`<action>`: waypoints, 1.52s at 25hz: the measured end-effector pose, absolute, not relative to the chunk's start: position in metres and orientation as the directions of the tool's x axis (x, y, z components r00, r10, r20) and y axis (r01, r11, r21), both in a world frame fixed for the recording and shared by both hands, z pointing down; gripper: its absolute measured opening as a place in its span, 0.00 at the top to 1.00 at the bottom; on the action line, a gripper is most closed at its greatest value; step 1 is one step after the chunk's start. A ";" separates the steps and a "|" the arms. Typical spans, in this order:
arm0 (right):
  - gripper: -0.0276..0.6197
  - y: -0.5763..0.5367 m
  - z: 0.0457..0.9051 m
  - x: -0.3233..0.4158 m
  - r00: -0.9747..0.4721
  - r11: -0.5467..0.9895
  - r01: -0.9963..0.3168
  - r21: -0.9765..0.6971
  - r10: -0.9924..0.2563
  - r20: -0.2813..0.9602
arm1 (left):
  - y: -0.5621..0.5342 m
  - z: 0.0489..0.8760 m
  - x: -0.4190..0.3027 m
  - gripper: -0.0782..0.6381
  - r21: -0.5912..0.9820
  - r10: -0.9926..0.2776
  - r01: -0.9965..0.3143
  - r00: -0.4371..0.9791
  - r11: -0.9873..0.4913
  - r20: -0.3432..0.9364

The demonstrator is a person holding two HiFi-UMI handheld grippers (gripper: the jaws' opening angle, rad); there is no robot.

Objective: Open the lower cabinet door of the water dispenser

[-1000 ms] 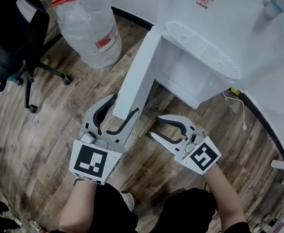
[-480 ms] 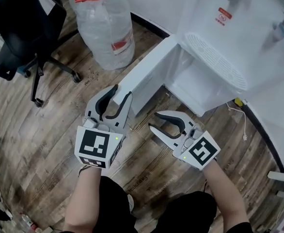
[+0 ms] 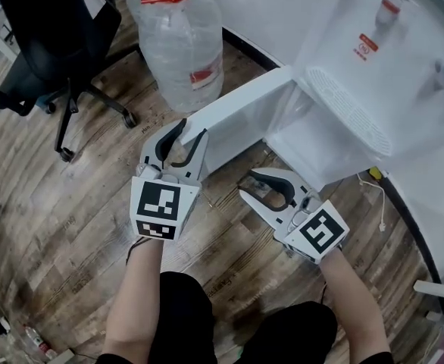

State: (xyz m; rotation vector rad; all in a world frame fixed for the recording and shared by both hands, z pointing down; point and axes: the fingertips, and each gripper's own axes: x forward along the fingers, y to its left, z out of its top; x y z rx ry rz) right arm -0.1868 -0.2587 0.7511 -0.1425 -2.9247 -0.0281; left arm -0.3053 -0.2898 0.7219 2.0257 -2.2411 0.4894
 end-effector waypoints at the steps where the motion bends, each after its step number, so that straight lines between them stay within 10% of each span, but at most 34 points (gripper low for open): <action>1: 0.76 -0.259 0.751 -0.188 -0.972 0.995 0.101 0.015 0.095 0.216 | -0.291 0.723 -0.308 0.67 -0.201 -0.955 -0.977 -0.121 0.067 0.271; 38: 0.79 -0.286 0.759 -0.138 -0.963 0.998 -0.048 -0.029 -0.039 0.267 | -0.319 0.707 -0.381 0.65 -0.234 -0.975 -0.972 -0.076 0.026 0.208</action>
